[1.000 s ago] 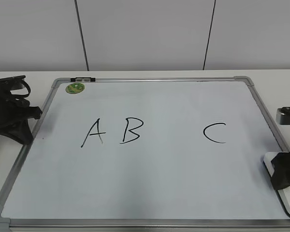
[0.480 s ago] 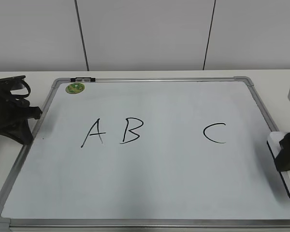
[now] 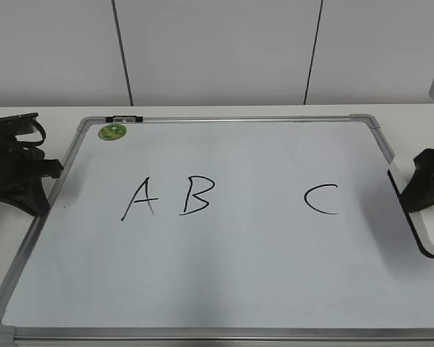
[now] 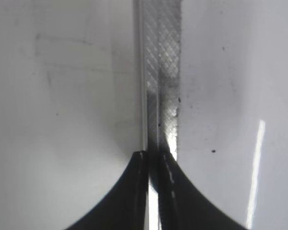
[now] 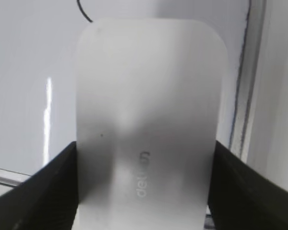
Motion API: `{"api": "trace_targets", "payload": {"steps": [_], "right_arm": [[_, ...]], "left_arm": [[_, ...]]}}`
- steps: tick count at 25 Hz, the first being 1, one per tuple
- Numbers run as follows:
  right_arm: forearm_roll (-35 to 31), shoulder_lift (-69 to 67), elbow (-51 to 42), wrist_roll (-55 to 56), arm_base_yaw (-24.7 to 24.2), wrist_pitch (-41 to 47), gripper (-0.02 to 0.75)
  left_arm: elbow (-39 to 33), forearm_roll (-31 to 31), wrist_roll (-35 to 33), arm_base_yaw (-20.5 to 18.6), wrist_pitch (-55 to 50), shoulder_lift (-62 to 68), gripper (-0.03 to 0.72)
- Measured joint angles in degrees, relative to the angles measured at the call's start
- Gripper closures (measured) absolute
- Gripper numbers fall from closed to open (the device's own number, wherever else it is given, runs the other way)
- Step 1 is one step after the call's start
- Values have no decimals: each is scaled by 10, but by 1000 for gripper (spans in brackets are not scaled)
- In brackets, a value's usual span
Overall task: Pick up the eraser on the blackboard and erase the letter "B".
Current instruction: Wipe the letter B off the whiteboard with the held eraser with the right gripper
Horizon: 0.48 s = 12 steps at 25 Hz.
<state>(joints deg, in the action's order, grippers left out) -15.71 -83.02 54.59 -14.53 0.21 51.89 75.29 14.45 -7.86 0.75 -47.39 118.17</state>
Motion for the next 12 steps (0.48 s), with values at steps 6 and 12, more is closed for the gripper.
{"api": "trace_targets", "payload": {"steps": [6,12], "right_arm": [[-1,0,47,0,86,9,194],[-3,-47,124,-1,196,24,194]], "left_arm": [[0,1,0,0,0,0,678],[0,1,0,0,0,0,678]]}}
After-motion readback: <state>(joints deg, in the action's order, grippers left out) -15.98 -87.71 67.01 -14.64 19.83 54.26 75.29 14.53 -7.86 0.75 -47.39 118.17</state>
